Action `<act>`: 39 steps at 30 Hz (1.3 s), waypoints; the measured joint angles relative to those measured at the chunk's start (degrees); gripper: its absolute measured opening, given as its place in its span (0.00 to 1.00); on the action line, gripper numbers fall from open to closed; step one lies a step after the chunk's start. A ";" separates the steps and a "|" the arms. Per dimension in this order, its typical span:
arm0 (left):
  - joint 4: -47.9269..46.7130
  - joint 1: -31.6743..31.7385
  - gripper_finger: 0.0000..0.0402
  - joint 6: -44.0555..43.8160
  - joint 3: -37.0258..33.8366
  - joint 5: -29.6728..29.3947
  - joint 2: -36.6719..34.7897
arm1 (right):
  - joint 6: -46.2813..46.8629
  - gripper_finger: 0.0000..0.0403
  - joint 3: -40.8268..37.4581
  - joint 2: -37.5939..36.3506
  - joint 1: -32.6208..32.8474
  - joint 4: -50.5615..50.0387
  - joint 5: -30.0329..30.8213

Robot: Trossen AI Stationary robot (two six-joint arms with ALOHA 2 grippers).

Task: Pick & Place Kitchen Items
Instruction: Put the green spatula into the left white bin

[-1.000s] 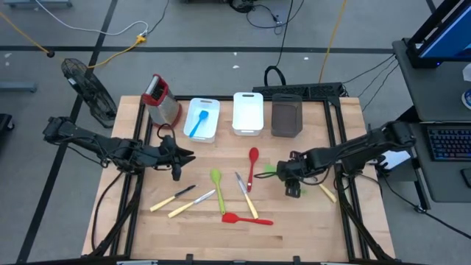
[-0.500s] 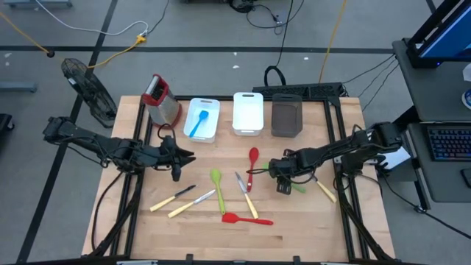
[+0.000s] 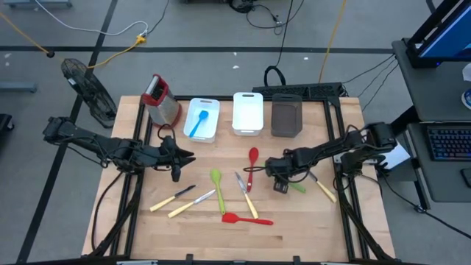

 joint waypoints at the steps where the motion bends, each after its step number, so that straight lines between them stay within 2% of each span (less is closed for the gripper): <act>1: 0.00 -0.01 0.26 0.01 0.00 0.01 0.00 | 0.18 0.40 -0.02 0.44 0.00 -0.25 -0.27; 10: 0.00 0.00 0.26 0.26 0.00 -0.02 0.00 | 3.64 0.05 -0.11 0.86 -0.60 -0.39 -0.68; 18: -0.01 0.00 0.26 0.28 0.00 -0.02 0.00 | 5.88 0.03 -0.19 0.06 -2.18 -0.03 -0.39; 27: -0.07 0.00 0.26 0.32 0.00 -0.04 0.00 | 5.48 0.03 -0.39 -4.69 -3.51 0.22 0.51; 39: -0.11 -0.01 0.26 0.41 0.00 -0.06 0.00 | 4.39 0.03 -0.41 -5.08 -4.17 1.33 -0.09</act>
